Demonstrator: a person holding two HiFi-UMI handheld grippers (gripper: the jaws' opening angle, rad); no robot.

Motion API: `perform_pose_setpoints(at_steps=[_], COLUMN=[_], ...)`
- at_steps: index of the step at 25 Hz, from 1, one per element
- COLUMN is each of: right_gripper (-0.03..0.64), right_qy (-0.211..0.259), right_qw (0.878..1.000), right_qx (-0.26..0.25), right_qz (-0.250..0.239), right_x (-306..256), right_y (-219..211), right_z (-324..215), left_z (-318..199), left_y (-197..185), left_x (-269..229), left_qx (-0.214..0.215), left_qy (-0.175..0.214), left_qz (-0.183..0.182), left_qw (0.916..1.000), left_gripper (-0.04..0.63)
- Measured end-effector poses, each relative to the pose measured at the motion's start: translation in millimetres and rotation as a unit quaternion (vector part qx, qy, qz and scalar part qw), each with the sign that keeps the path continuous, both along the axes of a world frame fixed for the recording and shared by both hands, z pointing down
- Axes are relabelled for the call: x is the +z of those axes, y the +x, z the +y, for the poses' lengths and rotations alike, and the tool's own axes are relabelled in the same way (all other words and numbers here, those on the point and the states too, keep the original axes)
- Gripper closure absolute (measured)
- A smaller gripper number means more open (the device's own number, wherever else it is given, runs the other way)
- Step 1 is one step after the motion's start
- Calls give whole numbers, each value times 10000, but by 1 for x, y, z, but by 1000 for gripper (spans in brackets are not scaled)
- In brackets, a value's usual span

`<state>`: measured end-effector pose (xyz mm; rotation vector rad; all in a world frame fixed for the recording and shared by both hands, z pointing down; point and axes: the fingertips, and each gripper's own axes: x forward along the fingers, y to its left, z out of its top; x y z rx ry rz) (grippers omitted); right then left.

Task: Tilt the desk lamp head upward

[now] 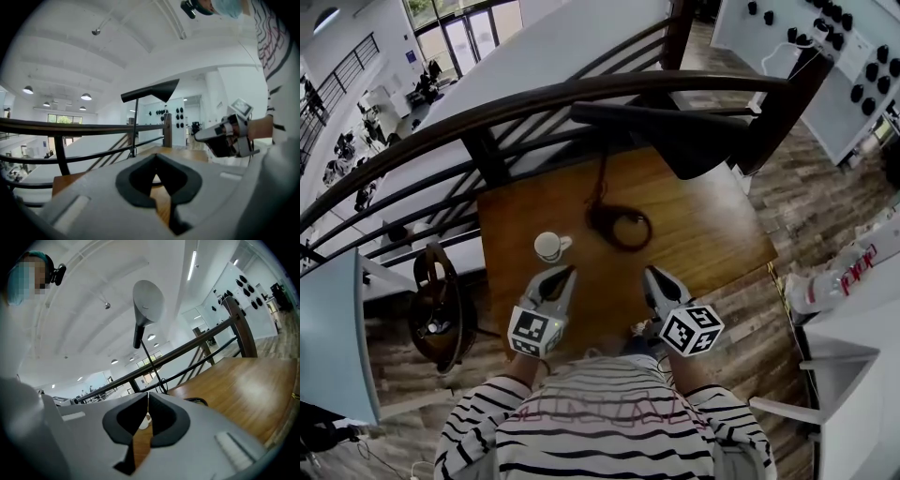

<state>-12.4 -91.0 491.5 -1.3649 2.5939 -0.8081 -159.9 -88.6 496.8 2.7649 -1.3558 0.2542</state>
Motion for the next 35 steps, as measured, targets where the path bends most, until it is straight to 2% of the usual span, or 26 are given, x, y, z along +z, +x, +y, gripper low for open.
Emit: perform_pose_setpoints(at_steps=[6,13,21,35], right_gripper=[617,617,617,617], right_qy=[-272,-566,-621,-626], right_qw=[9992,9972,9951,9927], right_qx=[-153,-387,-683,-879], right_qz=[240,297,367,531], right_x=[33,57,61,62], right_y=[-14,-33,-53,-66], right_z=[9,14,15,18], left_z=[13,25,31,39], left_y=[-8,-21,-38,-47], left_x=[8,18,23,30], left_qx=[-121,-266,-523,-610], left_qy=[-102,-205,-342,-428], left_qz=[49,122,261,258], left_qw=[9999,9994,9977,9969], left_gripper=[591,591,592,592])
